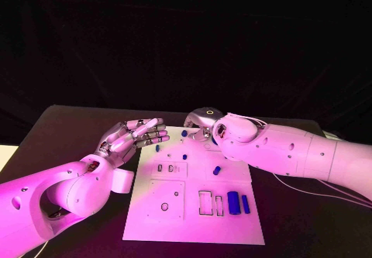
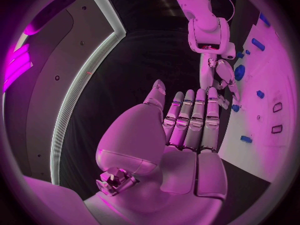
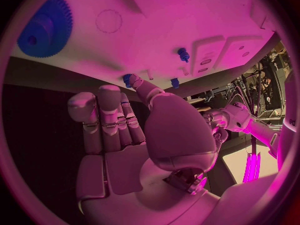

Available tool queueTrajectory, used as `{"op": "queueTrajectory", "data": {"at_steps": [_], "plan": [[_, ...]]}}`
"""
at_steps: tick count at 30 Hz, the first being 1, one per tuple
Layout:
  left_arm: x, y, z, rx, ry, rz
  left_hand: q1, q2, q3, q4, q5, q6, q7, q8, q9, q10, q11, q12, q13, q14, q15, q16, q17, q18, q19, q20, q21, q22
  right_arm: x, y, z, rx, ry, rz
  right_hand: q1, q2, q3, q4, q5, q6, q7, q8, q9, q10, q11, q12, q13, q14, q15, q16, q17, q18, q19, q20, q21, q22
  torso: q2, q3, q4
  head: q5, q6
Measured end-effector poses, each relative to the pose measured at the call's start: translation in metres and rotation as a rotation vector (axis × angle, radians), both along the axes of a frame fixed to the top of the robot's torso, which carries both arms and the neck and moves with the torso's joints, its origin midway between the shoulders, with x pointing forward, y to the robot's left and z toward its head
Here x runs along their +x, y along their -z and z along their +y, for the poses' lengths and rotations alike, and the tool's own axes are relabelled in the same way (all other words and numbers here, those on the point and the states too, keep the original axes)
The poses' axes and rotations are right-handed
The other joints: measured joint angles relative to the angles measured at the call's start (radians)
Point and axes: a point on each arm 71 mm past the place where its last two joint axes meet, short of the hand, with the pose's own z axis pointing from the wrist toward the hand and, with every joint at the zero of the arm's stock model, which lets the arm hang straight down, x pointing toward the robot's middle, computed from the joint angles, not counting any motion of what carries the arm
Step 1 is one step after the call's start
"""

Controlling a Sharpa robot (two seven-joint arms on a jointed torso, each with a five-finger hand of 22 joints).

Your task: Assemble the parts on the task board

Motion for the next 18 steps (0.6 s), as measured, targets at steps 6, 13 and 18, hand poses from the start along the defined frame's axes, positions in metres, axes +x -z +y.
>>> {"op": "queueTrajectory", "data": {"at_steps": [6,13,18], "plan": [[0.0,0.0,0.002,0.002,-0.004,0.001,0.0,0.0,0.0,0.0,0.0,0.0,0.0,0.0,0.0,0.0,0.0,0.0,0.0,0.0,0.0,0.0,0.0,0.0,0.0,0.0,0.0,0.0,-0.013,-0.011,-0.035,0.054,0.033,-0.011,0.0,0.0,0.014,0.023,0.007,0.047,-0.002,0.0,0.0,0.13,-0.014,0.045,0.006,0.017,-0.01,0.099,0.124,-0.017,0.062,-0.012,0.065,0.113,0.0,0.0019,-0.0075,0.0,0.008],[0.001,0.0,0.003,0.003,-0.006,0.001,0.0,0.0,0.0,0.0,0.0,0.0,0.0,0.0,0.0,0.0,0.0,0.0,0.0,0.0,0.0,0.0,0.0,0.0,0.0,0.0,0.0,0.0,-0.017,-0.026,-0.079,0.111,0.137,0.013,-0.028,-0.064,-0.053,0.058,0.01,0.032,-0.023,-0.004,-0.003,0.348,-0.058,0.239,0.153,0.019,-0.052,0.234,0.306,-0.034,0.126,-0.053,0.136,0.237,0.0,0.005,-0.0199,0.0,0.016],[0.001,0.001,0.003,0.004,-0.007,0.002,0.0,0.0,0.0,0.0,0.0,0.0,0.0,0.0,0.0,0.0,0.0,0.0,0.0,0.0,0.0,0.0,-0.002,0.0,0.0,0.0,0.0,0.0,-0.017,-0.026,-0.097,0.124,0.204,0.061,-0.028,-0.064,-0.136,0.117,0.019,0.016,-0.03,-0.004,-0.003,0.329,-0.069,0.588,0.545,0.019,-0.056,0.349,0.474,-0.058,0.17,-0.05,0.19,0.339,0.0,0.0067,-0.0235,0.0,0.018]]}}
